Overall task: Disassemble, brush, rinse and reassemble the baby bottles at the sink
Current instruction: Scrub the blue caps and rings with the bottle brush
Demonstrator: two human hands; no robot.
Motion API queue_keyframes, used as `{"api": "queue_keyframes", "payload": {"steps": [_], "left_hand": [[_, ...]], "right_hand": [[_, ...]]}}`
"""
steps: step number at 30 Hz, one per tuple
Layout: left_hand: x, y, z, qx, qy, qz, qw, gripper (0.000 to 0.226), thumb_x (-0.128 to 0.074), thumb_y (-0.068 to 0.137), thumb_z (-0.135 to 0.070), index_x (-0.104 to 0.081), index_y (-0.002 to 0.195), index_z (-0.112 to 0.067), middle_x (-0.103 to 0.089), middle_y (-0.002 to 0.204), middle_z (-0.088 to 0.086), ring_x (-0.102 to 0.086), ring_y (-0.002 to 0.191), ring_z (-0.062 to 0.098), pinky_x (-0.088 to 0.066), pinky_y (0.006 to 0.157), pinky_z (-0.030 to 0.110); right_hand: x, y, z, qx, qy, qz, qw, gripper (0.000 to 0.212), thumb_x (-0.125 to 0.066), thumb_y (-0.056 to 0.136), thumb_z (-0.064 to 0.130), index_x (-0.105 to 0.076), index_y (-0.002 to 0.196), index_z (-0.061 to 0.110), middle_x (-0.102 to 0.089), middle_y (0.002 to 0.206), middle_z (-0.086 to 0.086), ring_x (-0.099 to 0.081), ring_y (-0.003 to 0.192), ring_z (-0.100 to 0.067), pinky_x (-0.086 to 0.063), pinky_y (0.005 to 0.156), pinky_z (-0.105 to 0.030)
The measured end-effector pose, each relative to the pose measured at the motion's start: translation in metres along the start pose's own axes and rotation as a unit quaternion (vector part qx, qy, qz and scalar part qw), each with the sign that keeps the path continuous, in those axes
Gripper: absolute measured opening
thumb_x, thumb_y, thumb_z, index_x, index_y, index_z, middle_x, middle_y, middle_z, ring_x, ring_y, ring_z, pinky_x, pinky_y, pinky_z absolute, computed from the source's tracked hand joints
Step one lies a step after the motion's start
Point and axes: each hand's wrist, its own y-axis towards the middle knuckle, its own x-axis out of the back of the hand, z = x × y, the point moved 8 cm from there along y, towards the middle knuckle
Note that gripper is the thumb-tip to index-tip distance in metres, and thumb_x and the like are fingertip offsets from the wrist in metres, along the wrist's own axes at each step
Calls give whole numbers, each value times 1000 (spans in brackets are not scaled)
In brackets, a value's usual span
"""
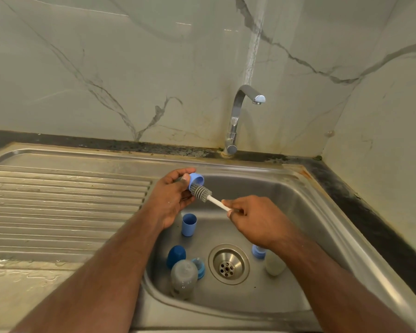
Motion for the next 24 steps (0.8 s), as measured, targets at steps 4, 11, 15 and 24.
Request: {"api": "queue_keyframes", "payload": {"steps": [4,11,15,24], "left_hand": [[-4,0,1,10,-14,9,1000,23,-51,106,-13,-70,117,-18,-73,115,13,-71,103,27,-59,89,39],[-5,-1,2,11,-12,10,1000,25,-53,105,-12,-71,119,-21,-72,116,13,-70,102,27,-59,92,42],[-3,0,3,15,-26,3,1000,28,-53,104,-10,-72,120,-24,-71,117,13,-72,101,27,-61,87,39],[-3,0,1,17,-81,-6,997,25,-62,96,1,-67,115,-14,-69,121,15,-71,104,24,-61,86,33]], "right_hand": [[5,0,-6,-10,26,-31,999,37,-50,102,36,-56,137,43,-63,78,15,-55,60,-6,-40,59,-20],[16,-6,3,6,-116,-82,990,42,-40,104,39,-44,146,41,-62,109,6,-60,91,-16,-54,80,-37],[2,-2,2,4,-52,-33,998,40,-46,103,36,-51,142,40,-68,99,8,-63,78,-10,-53,72,-28],[16,-4,-11,-18,82,-75,994,36,-54,101,35,-58,136,40,-59,82,20,-53,68,-2,-44,68,-20]]}}
